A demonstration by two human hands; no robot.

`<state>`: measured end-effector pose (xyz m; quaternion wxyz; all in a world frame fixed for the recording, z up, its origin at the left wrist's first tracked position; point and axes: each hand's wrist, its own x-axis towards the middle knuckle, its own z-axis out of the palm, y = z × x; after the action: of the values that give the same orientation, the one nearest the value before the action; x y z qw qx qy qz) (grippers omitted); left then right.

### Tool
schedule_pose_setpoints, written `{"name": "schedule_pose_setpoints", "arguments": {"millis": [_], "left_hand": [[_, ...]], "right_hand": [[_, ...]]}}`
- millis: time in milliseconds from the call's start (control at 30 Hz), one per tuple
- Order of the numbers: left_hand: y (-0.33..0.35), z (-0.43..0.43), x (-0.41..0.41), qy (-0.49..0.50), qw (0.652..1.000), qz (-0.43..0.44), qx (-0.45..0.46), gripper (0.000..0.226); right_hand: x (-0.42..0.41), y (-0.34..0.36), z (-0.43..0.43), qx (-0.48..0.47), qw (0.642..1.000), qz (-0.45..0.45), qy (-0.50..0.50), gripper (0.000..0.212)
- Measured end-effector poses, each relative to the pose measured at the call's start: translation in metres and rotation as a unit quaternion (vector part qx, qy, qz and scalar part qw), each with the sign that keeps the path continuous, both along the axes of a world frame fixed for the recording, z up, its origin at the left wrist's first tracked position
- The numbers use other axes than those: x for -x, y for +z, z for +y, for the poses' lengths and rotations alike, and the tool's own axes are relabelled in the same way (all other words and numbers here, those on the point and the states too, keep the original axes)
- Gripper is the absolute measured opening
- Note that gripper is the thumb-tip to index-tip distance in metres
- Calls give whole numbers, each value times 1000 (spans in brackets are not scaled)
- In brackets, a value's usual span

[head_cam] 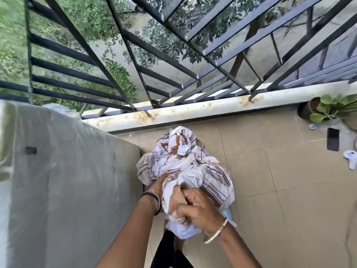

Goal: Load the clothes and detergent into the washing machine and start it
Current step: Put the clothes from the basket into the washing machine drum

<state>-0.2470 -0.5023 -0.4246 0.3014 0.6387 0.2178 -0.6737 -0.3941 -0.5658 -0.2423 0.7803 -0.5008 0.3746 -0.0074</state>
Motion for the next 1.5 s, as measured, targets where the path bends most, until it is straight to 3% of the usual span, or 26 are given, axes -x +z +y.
{"name": "schedule_pose_setpoints", "arguments": {"millis": [100, 167, 300, 400, 533, 600, 633, 667, 733, 767, 867, 967, 1100, 1267, 1400, 1500], "left_hand": [[4, -1, -2, -6, 997, -66, -32, 44], [20, -3, -1, -49, 994, -85, -48, 50], [81, -14, -16, -215, 929, -286, -98, 47], [123, -14, -24, -265, 893, -353, -82, 39], [181, -9, -32, -272, 879, -393, 0, 29], [207, -3, -36, -262, 877, -401, 35, 30], [218, 2, -36, -254, 880, -398, 56, 29], [229, 7, -35, -251, 878, -399, 75, 27], [257, 17, -30, -232, 878, -394, 141, 30], [276, 20, -28, -219, 873, -396, 180, 33], [354, 22, -32, -208, 826, -410, 326, 35], [431, 16, -40, -178, 765, -425, 449, 36], [494, 11, -50, -140, 720, -406, 545, 23], [533, 28, -34, -142, 688, -403, 587, 19], [541, 46, -4, -187, 653, -425, 598, 18], [555, 54, 16, -247, 624, -460, 581, 33]], "right_hand": [[10, 12, 2, -15, 998, -49, -36, 6], [17, 22, -6, -10, 995, -33, -92, 14], [39, 48, -43, 84, 984, 32, -154, 12], [52, 60, -59, 151, 971, 143, -117, 12], [62, 74, -63, 284, 921, 268, 5, 22], [63, 86, -59, 322, 899, 292, 43, 31], [61, 96, -54, 329, 896, 295, 41, 24], [60, 102, -50, 339, 894, 292, 28, 10], [61, 116, -45, 347, 892, 288, -26, 38], [62, 123, -46, 348, 891, 287, -50, 40], [64, 148, -48, 372, 880, 281, -89, 18], [57, 174, -47, 419, 867, 261, -70, 18], [45, 205, -34, 486, 851, 194, -49, 25], [40, 271, -21, 532, 835, 105, -94, 21], [39, 339, -9, 596, 797, 18, -97, 17], [34, 385, 8, 621, 775, -41, -114, 17]]}}
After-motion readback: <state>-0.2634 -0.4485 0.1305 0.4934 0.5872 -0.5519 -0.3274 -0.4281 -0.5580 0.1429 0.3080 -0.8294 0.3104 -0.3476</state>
